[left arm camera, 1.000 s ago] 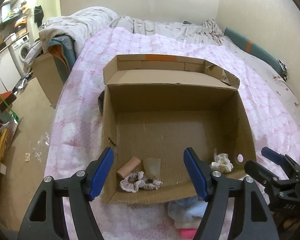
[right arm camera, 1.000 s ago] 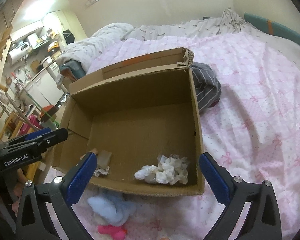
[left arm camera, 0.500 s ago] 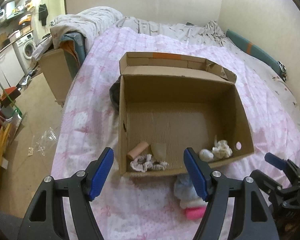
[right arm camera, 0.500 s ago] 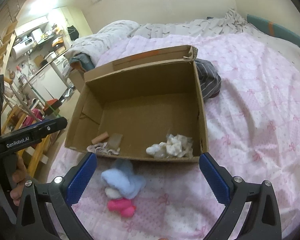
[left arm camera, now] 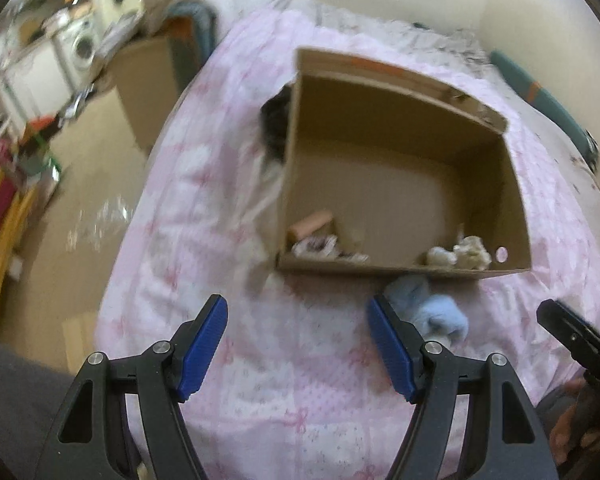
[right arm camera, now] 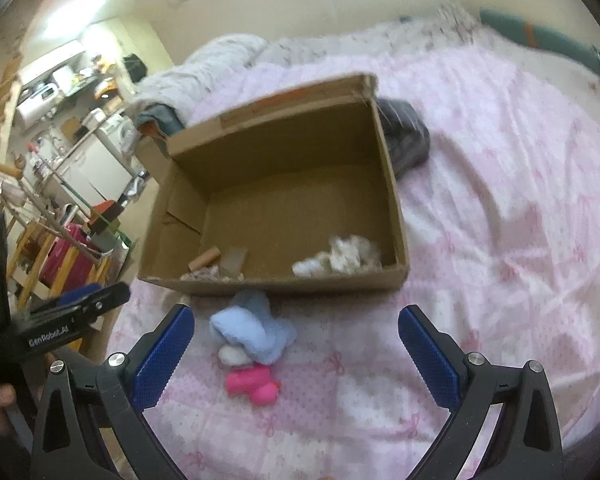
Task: Organize soft objects
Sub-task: 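Grasp the light blue fluffy sock with the right tool while the left tool grasps the pink sponge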
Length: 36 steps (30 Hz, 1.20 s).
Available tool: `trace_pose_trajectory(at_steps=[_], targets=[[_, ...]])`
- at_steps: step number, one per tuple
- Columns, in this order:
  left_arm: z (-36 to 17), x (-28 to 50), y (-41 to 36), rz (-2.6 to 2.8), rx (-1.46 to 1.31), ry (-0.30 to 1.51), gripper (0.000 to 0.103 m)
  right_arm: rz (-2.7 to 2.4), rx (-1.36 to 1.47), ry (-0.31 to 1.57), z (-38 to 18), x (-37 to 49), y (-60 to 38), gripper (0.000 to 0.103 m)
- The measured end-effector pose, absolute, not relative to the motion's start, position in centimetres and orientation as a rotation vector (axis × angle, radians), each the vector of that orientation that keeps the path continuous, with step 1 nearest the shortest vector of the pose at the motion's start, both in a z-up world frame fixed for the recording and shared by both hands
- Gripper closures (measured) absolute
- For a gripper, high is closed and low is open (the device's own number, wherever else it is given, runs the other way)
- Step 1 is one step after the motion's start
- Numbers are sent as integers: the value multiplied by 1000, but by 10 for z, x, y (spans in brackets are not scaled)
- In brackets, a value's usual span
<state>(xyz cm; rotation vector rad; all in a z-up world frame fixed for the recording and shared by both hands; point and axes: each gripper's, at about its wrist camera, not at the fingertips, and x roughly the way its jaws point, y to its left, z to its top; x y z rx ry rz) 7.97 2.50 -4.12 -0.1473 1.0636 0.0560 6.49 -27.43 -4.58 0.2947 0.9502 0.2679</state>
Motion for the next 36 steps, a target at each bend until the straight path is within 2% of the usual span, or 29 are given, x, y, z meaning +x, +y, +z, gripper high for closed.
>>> trace_pose_trajectory(at_steps=[9,16,21,23,24,26,27,28,31,36], targets=[[-54,82,37,66,-217,1119,33,357,385,1100,-77,78,-259,0],[-51,86,40,69,-270,1115,33,464,207,1251,-108,97,-191,0],[-50,86,38,48,-266,1118,33,447,276,1288,-134,116,-181,1],[-50,87,39,42,-278,1122,33,438,316,1302,-141,122,-183,21],[-50,88,40,41,-285,1124,33,434,322,1308,-144,124,-184,27],[-50,89,40,41,-296,1130,33,442,319,1317,-146,125,-185,47],[-51,90,40,40,-302,1137,33,455,331,1319,-145,126,-187,52],[-53,90,40,38,-307,1143,33,472,340,1316,-143,126,-188,61],[-57,91,38,36,-317,1162,33,490,349,1299,-136,124,-195,69],[-67,92,28,22,-293,1194,33,468,409,1259,-110,114,-222,69]])
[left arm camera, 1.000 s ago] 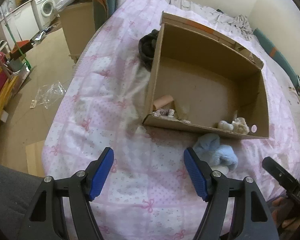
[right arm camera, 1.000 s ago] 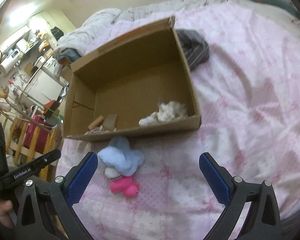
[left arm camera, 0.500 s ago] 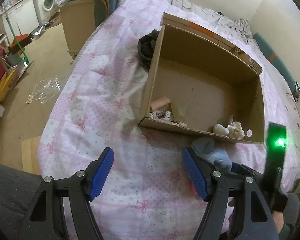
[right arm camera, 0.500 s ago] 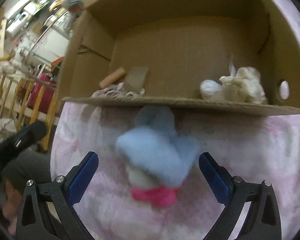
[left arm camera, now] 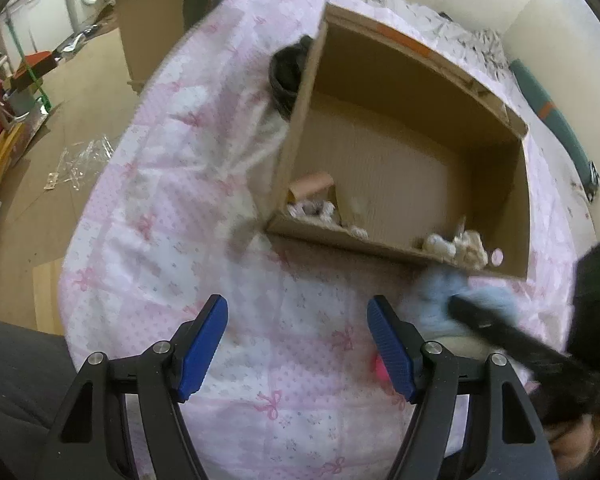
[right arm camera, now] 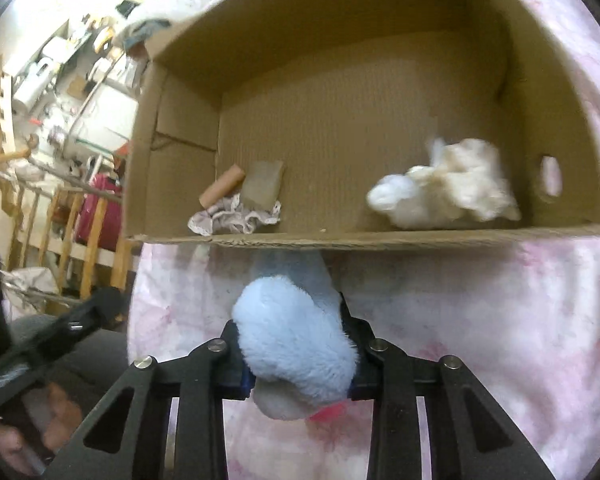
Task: Organize soft objects
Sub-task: 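Grasp the light blue fluffy sock with the right tool while the left tool grasps the pink sponge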
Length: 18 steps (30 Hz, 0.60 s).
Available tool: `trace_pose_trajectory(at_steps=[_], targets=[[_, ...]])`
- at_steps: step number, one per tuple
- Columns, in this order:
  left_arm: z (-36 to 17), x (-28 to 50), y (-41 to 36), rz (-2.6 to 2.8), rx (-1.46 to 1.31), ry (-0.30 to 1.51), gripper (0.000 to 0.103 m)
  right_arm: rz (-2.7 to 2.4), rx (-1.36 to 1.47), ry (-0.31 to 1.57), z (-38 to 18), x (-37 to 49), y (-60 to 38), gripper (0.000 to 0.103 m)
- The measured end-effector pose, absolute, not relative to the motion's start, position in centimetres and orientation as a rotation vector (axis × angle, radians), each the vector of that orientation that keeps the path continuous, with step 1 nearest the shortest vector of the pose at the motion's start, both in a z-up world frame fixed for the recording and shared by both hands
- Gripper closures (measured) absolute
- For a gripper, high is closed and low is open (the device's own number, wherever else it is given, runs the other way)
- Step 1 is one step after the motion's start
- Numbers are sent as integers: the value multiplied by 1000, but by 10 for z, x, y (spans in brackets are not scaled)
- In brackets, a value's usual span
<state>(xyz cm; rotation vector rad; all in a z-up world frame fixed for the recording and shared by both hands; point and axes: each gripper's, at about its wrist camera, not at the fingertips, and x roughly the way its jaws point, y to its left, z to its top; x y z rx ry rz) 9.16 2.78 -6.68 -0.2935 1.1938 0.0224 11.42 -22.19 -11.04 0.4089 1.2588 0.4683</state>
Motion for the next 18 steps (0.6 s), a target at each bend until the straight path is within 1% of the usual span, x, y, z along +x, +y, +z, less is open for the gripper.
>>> trace_pose_trajectory(at_steps=[7,10,14,18], targets=[[-96,89,-29,-130,-207,1303,33,347,462,1149,-77,84,-275,69],[-107,88,-51,-175,-203,1336,33,336,543,1118,-79,75,-290,69],[-118,90,-73,-195,-176,1349,33,313,534,1092,-76,75,-294,69],[-133,92,-84,-180,-130,1386,33,308,522,1104,-79,77,-292,69]])
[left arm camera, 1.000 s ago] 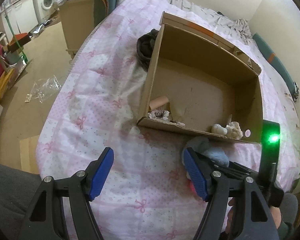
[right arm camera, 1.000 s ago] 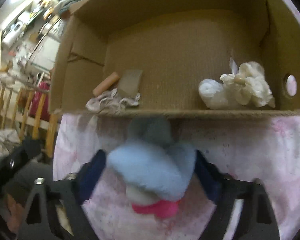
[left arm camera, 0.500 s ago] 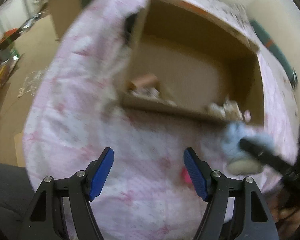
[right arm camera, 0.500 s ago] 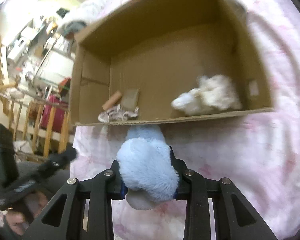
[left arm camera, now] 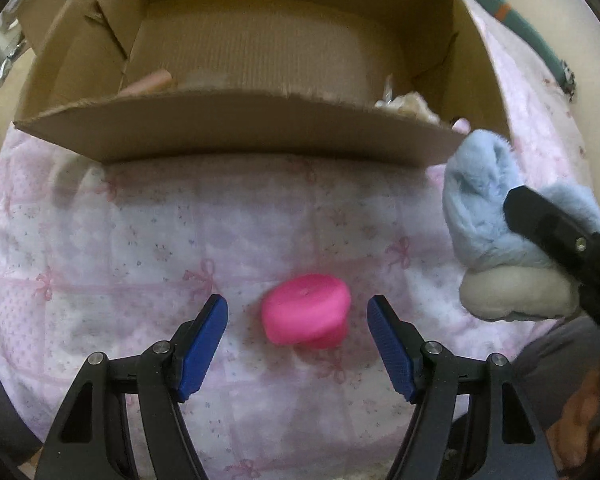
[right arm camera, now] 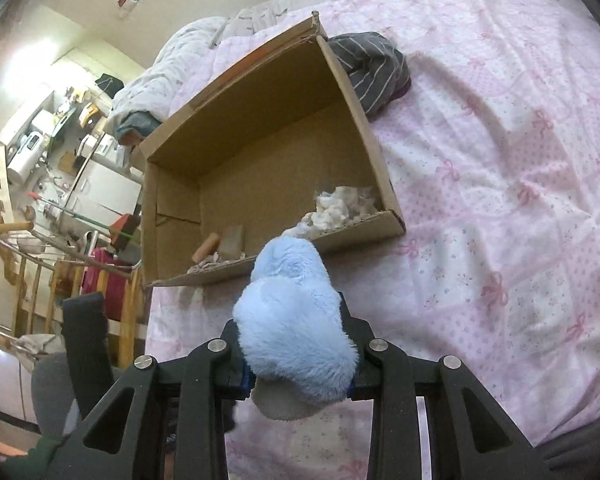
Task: Organize soft objects
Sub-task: 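Grasp the light blue fluffy sock with the right tool while the left tool grasps the pink sponge, then carry the pink sponge and blue sock over the box with both tools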
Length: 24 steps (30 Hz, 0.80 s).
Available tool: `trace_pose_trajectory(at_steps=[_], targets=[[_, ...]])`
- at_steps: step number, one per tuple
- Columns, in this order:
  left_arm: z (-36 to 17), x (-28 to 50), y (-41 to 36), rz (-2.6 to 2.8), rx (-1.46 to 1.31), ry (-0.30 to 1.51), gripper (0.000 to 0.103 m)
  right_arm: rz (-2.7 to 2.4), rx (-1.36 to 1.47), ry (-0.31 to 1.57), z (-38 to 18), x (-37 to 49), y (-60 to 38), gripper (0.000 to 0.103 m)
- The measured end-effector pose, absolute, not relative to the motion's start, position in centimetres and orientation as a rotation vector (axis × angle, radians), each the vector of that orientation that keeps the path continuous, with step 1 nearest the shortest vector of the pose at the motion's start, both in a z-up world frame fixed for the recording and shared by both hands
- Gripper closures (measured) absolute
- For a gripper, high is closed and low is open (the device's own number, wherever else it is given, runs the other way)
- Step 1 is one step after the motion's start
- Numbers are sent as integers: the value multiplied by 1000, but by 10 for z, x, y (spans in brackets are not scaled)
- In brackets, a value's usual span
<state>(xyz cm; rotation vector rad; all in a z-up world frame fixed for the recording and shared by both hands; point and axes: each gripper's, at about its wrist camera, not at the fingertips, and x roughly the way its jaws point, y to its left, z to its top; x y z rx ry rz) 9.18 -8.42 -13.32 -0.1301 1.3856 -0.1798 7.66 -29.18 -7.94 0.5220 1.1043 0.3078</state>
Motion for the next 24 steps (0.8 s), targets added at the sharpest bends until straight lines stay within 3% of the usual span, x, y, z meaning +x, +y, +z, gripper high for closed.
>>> trace_pose_trajectory(at_steps=[3,5,24], targets=[[-141,94,-87,-171,-123,1407,34,304,513,1122,-84,75,-291,69],[-144,95,-86,-193,-139,1409,60,302,513,1118,-83,76,-290,69],[-125,97,-30,-12,-120,1330,61,349,474,1126,-85,75,-277,69]])
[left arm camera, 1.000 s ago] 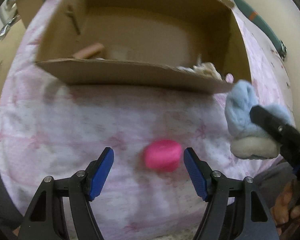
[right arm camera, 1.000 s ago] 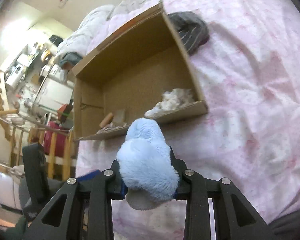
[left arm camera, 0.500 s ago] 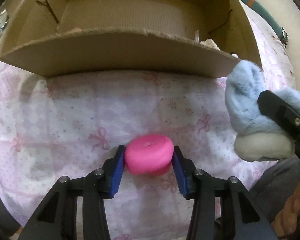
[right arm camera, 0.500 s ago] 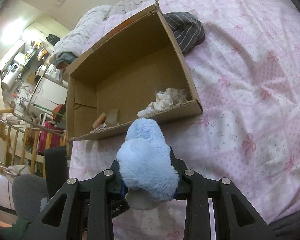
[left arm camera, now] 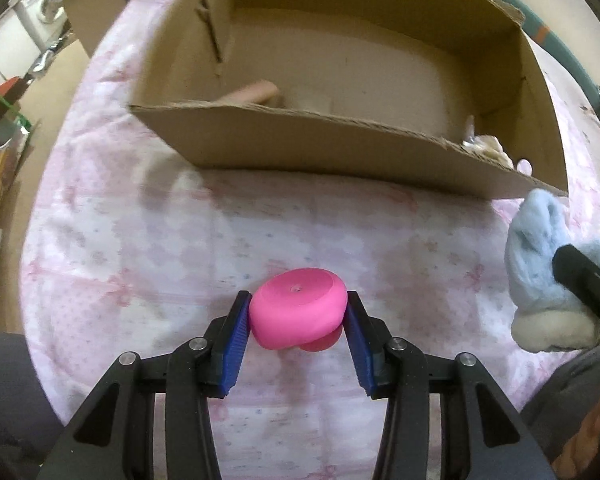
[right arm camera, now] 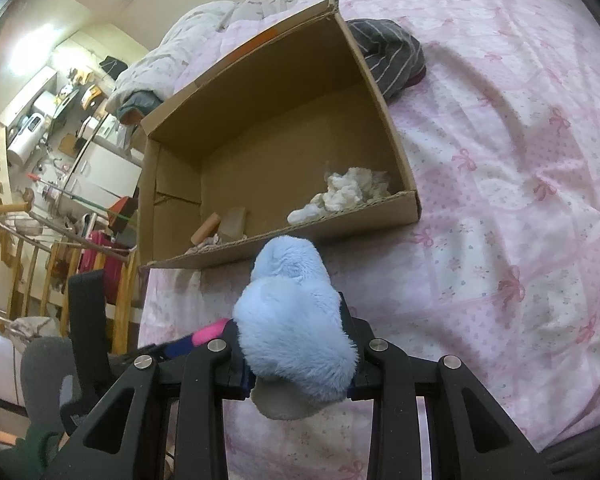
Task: Organize soft objects
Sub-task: 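Carry the pink sponge and blue sock over the box with both tools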
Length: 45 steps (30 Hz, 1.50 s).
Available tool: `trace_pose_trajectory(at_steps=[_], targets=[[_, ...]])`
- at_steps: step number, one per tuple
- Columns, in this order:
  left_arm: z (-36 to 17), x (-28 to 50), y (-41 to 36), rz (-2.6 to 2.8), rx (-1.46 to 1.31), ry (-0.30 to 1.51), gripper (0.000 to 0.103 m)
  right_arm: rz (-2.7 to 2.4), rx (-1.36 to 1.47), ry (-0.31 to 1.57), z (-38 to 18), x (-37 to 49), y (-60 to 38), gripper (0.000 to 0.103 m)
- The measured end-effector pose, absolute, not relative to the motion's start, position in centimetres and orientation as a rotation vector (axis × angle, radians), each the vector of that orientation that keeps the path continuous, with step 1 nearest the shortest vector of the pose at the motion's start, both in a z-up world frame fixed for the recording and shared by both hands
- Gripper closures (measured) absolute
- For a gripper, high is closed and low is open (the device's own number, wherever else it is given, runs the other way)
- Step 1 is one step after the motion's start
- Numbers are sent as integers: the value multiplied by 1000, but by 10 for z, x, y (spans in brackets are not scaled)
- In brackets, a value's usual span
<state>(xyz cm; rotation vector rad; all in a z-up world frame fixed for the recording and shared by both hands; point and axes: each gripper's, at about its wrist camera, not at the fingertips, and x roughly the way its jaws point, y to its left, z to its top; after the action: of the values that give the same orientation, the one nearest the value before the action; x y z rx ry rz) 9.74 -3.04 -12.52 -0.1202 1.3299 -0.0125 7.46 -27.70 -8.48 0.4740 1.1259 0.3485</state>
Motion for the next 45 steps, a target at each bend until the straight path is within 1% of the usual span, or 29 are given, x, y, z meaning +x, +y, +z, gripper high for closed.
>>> trace_pose_trajectory(at_steps=[15,20,27,37,41,45], targets=[[-104,83,5,78,-98,1280,61,443,421,1124,-80,68,-255,69],[-95,82,3,113,-82,1231,61,495,429,1060,-67,64,-253,69],[-46,76,8,107,-63,1091,61,572,497,920,-38,63,-261,69],[20,116,12,82,-64,942,61,534,492,826,-3,89,-276,69],[29,140,9,67,-42,915,61,505,466,814,3,109,-282,69],[26,157,4,42,-32,915,61,483,447,817,-2,128,-281,69]])
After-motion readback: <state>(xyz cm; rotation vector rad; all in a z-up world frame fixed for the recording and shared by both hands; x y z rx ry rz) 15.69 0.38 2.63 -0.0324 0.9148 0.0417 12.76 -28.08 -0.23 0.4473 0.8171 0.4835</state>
